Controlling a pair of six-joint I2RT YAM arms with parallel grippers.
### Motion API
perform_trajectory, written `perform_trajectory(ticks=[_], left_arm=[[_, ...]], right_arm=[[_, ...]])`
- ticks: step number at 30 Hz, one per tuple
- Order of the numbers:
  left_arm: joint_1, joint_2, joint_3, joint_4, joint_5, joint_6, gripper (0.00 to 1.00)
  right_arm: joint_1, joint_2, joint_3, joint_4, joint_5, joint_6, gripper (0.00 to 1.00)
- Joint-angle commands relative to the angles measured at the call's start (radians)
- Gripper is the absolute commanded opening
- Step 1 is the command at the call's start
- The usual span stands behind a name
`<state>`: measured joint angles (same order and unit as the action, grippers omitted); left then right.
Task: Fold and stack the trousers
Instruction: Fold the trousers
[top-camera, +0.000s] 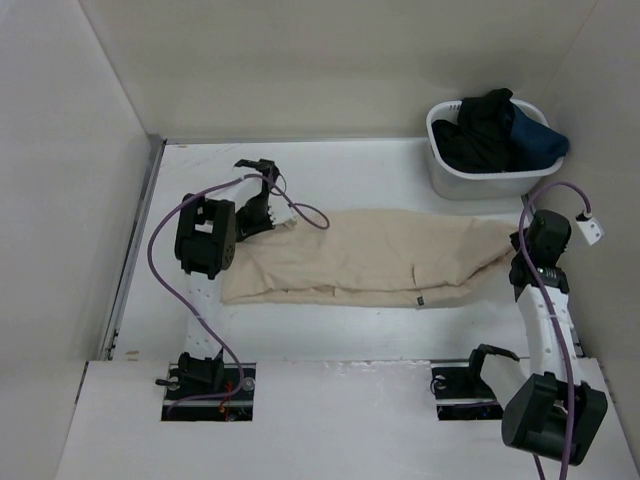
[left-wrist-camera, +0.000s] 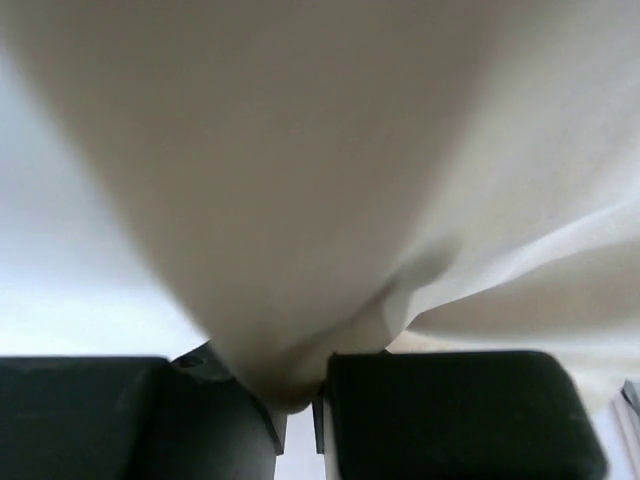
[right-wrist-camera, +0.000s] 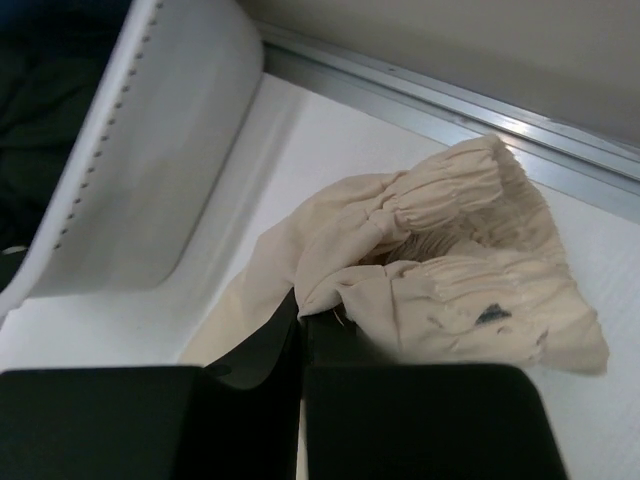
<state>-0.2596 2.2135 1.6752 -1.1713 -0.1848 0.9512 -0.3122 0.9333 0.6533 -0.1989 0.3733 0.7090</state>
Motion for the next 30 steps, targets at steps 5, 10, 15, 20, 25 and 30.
perform_trajectory(ticks=[5,10,15,20,25,30], left_arm=[[0.039,0.012,0.147,0.137,0.056,0.078,0.45],[0.084,-0.050,0.107,0.133,0.068,0.074,0.86],[0.196,-0.113,0.112,0.093,0.062,0.034,1.00],[0.312,-0.135,0.097,0.038,0.071,-0.040,1.00],[0.363,-0.138,0.005,0.056,0.071,-0.088,1.00],[0.401,-0.150,-0.051,0.108,0.082,-0.121,1.00]], right_arm=[[0.130,-0.131,0.022,0.208,-0.034,-0.179,0.00],[0.381,-0.171,0.098,0.204,-0.114,-0.449,0.00],[0.801,0.017,0.247,0.182,-0.015,-0.640,0.00],[1.046,0.379,0.428,0.176,0.013,-0.763,0.00],[1.161,0.726,0.620,0.118,0.106,-0.795,0.00],[1.247,0.907,0.752,0.044,0.243,-0.799,0.00]])
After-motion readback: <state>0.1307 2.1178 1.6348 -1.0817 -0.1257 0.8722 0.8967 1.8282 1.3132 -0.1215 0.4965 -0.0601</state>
